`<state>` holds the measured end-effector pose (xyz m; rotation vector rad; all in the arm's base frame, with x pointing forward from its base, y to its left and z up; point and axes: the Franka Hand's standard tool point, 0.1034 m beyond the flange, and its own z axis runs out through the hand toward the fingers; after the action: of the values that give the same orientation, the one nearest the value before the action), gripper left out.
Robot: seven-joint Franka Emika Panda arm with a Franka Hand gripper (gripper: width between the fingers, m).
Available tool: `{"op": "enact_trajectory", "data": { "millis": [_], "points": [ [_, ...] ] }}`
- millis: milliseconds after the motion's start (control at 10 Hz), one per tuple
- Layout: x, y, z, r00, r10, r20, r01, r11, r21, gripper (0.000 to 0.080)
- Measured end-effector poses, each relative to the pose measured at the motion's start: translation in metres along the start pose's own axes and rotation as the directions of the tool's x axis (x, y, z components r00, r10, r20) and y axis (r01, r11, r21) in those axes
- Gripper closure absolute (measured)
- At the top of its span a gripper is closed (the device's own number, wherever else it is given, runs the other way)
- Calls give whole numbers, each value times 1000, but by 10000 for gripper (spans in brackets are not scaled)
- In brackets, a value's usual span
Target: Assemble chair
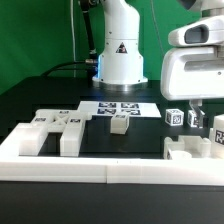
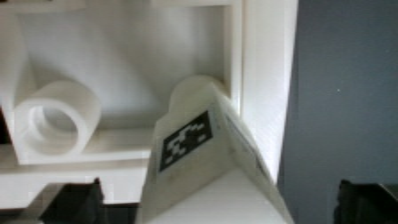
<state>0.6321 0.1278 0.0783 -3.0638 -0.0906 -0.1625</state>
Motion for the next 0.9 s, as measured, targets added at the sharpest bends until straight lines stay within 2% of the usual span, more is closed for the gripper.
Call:
{"op": "enact_trajectory", "data": {
  "millis": [400, 500, 600, 700, 800, 900],
  "points": [
    [0, 4, 0, 969, -247, 1, 247, 969, -8, 150],
    [1, 5, 0, 966, -259, 1, 259, 966, -8, 150],
    [1, 5, 0, 967, -256, 1, 256, 967, -8, 279],
    [1, 5, 0, 967, -255, 1, 255, 967, -8, 449],
    [1, 5, 0, 970, -241, 0, 241, 970, -8, 449],
    [1, 5, 0, 971, -241, 1, 241, 970, -8, 511]
  ]
}}
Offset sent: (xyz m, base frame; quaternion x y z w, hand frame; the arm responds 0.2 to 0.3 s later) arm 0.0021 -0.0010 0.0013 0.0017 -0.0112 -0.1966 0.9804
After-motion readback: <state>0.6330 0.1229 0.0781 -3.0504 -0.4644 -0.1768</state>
